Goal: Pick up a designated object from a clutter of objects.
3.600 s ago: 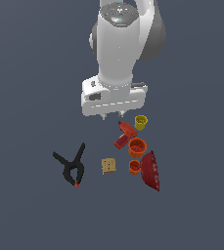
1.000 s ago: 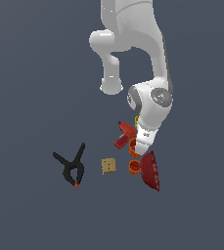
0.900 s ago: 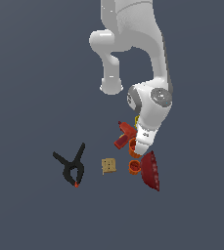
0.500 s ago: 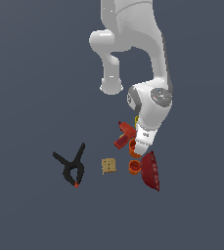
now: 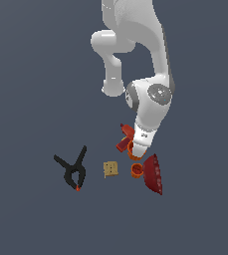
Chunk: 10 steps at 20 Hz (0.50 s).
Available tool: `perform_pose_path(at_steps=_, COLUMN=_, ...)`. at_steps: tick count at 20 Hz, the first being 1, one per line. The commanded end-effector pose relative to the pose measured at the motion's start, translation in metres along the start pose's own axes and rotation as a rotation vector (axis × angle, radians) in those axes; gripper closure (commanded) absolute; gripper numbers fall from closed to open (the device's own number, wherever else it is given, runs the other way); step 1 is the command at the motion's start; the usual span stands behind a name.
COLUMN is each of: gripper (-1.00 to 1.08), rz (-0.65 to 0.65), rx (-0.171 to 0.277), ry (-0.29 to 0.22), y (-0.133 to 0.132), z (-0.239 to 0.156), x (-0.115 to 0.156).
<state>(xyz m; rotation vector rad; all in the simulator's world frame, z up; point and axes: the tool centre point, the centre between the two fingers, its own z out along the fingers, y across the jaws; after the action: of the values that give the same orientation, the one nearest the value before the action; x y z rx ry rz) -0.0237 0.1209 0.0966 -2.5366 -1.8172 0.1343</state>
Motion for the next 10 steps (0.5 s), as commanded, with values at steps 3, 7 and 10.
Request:
perform_pose_path(at_steps=3, gripper=1.08, rz=0.001, rx=-0.002, ry=0.002, y=0.015, z=-0.029, x=-0.022)
perform_pose_path(at_steps=7, gripper=1.08, rz=0.0, rx=-0.001, ry=0.003, y=0.033, z=-0.062, x=-0.049)
perform_pose_path(at_steps=10, gripper=1.08, rz=0.0, rx=-0.001, ry=0.004, y=0.047, z=-0.089, x=-0.07)
